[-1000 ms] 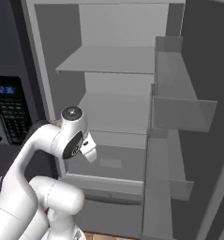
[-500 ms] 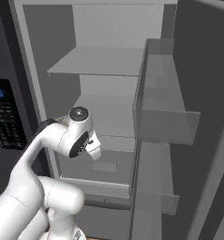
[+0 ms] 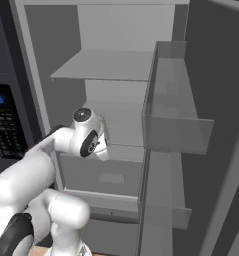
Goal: Place two dumplings into each of the tupperware containers and then place the containers in the fridge.
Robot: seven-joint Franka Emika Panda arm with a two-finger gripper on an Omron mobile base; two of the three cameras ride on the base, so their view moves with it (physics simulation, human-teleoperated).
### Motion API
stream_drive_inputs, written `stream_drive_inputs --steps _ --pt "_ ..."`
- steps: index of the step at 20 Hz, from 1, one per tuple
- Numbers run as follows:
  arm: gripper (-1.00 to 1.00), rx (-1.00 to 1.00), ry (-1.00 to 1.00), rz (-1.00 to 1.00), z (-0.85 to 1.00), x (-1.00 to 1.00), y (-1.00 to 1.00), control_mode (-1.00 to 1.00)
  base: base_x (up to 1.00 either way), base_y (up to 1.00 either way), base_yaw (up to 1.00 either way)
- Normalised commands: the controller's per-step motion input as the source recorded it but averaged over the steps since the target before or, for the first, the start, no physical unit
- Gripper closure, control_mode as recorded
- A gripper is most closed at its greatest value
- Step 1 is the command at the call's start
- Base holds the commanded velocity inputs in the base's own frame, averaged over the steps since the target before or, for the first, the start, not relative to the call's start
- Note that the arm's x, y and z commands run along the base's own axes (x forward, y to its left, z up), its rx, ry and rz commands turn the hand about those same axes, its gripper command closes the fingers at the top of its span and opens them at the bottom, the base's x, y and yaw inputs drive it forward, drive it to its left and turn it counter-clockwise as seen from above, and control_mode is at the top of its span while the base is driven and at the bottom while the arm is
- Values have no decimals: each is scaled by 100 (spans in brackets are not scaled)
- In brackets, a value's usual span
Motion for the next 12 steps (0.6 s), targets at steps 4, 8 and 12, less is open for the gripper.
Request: stream_drive_inputs --steps 4,8,12 --pt "100 6 0 -28 0 96 -66 -100 0 0 0" --pt "100 15 0 -17 0 98 -74 -100 0 0 0" --pt "100 11 4 -8 0 99 -55 -100 0 0 0"
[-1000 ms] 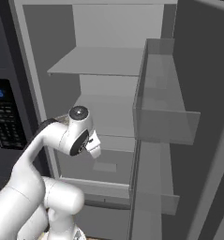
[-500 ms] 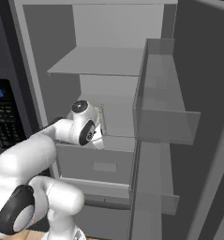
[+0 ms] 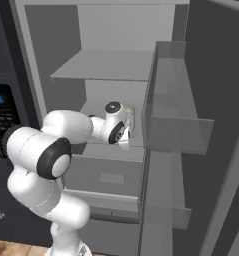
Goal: Place two dumplings into each of the tupperware containers and then place the containers in the fridge.
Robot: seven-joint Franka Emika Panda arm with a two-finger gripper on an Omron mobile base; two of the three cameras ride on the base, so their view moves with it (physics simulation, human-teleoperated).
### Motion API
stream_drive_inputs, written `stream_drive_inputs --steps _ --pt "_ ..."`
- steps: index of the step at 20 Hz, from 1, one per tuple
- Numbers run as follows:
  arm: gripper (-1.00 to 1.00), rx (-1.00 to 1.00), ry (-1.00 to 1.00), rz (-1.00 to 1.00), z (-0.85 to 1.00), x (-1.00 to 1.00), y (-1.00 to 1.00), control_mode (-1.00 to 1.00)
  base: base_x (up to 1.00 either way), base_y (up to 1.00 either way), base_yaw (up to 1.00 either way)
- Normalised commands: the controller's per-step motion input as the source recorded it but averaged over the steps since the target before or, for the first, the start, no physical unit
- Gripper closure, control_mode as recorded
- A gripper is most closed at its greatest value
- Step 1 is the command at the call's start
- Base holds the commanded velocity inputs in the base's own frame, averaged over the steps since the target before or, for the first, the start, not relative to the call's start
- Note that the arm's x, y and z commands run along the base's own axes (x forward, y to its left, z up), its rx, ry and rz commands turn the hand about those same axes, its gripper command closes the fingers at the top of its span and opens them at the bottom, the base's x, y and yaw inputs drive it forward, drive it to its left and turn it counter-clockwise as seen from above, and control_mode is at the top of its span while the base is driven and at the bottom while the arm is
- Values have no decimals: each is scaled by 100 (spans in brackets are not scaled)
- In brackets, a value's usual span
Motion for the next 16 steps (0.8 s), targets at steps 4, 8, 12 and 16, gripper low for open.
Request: stream_drive_inputs --steps 4,8,12,16 --pt "100 0 10 -2 -1 100 -17 -100 0 0 0" --pt "100 0 4 -1 -32 100 -17 -100 0 0 0" --pt "100 0 1 0 -38 94 -29 -100 0 0 0" --pt "100 0 2 0 -39 85 -27 -100 0 0 0"
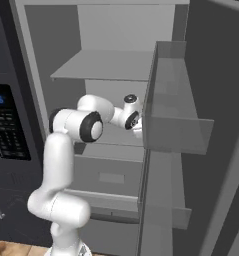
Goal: Place two dumplings into each of the tupperware containers and then place the containers in the fridge.
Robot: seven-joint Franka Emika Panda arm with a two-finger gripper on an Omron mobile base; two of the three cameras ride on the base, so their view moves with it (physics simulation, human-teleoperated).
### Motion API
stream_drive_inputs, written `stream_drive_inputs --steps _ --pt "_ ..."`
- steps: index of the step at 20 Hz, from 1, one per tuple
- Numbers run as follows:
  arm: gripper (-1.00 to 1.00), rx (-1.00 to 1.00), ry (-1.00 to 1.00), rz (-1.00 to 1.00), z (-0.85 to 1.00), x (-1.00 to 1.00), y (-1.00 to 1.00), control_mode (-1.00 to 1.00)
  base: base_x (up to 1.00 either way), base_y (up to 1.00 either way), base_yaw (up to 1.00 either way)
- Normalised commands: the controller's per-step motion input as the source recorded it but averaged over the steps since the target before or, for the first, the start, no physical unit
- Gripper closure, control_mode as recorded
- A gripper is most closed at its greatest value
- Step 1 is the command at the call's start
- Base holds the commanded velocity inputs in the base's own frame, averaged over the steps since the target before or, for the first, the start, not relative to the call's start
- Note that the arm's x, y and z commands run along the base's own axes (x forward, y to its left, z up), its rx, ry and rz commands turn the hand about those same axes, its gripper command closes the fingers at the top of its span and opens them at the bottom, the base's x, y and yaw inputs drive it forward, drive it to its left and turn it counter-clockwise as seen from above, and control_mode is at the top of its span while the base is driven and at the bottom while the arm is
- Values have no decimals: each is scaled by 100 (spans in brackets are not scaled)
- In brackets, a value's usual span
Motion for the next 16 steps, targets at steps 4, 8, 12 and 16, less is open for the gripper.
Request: stream_drive_inputs --steps 4,8,12,16 --pt "100 0 4 0 -38 92 -16 -100 0 0 0" --pt "100 0 4 0 -47 94 -15 -100 0 0 0" --pt "100 0 3 0 -45 81 -13 -100 0 0 0" --pt "-100 7 -13 0 -11 -17 -12 -100 0 0 0"
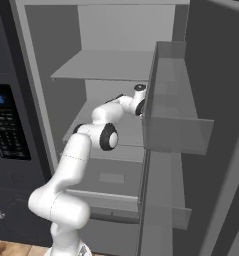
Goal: Place two dumplings into each of the tupperware containers and then place the containers in the fridge.
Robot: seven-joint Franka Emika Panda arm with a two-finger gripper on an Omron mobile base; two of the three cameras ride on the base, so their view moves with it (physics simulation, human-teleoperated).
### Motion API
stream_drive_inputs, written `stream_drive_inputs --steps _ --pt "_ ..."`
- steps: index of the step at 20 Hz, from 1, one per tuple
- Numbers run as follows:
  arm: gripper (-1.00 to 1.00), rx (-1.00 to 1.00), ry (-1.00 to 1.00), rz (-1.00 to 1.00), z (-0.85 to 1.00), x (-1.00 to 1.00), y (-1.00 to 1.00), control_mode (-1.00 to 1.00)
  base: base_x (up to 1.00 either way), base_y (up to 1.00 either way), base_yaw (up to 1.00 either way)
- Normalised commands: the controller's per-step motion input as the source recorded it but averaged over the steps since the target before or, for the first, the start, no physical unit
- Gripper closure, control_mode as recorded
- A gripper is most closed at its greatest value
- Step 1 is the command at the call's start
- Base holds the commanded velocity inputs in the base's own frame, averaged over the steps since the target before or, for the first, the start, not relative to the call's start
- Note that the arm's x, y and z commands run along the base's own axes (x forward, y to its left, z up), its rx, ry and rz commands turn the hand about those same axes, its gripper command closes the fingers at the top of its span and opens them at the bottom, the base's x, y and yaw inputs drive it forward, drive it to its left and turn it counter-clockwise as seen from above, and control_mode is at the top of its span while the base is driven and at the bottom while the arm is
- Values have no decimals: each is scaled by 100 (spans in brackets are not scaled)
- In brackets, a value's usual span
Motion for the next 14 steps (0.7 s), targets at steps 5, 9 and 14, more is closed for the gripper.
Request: stream_drive_inputs --steps 5,9,14 --pt "-100 16 -51 0 -31 -84 -1 -100 0 0 0" --pt "-100 -1 -52 0 -96 -100 32 -100 0 0 0" --pt "-100 -1 -39 0 -54 -100 60 -100 0 0 0"
